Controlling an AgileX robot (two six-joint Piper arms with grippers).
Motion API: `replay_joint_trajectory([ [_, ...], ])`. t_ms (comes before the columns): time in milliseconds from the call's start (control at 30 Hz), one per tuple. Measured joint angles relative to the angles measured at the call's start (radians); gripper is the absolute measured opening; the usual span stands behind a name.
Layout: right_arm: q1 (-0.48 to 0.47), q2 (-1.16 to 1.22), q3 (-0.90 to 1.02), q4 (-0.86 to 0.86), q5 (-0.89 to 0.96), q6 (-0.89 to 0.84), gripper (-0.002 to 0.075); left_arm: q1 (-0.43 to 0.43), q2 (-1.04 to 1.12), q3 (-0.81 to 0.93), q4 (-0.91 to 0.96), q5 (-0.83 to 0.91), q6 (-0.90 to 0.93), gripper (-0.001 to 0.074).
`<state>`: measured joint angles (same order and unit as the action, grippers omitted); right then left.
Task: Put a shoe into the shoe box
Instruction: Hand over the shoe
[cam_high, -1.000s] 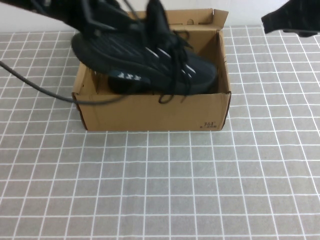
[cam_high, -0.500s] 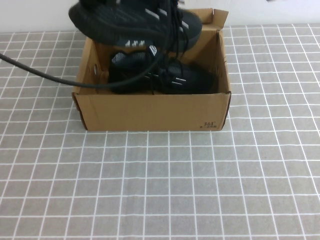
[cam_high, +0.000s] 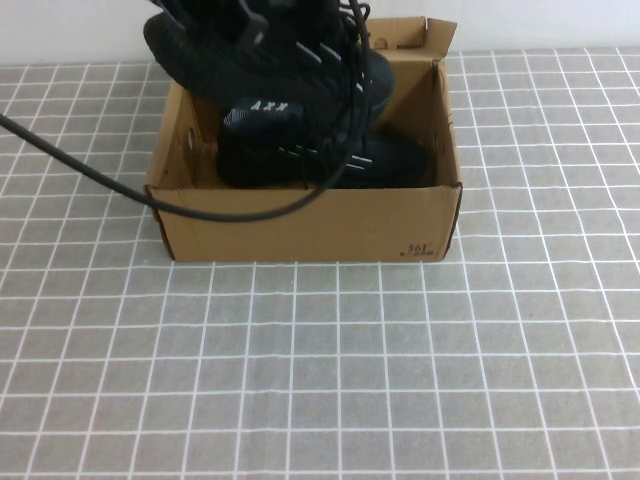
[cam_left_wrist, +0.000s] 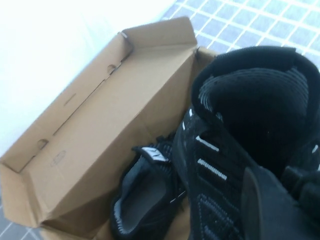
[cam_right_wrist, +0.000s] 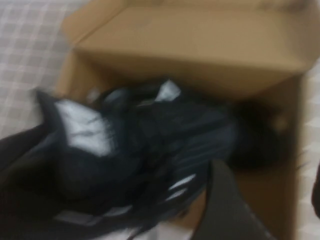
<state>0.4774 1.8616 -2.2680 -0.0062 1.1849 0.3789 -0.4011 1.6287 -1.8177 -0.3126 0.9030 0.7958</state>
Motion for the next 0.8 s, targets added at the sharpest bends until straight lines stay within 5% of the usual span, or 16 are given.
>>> replay_joint_trajectory([
  [800,-0.224,0.092,0.000,0.786,0.078,0.066,0.0342,-0.227,-0.044,0.109,0.392,-0.059,0.002,0.0031],
])
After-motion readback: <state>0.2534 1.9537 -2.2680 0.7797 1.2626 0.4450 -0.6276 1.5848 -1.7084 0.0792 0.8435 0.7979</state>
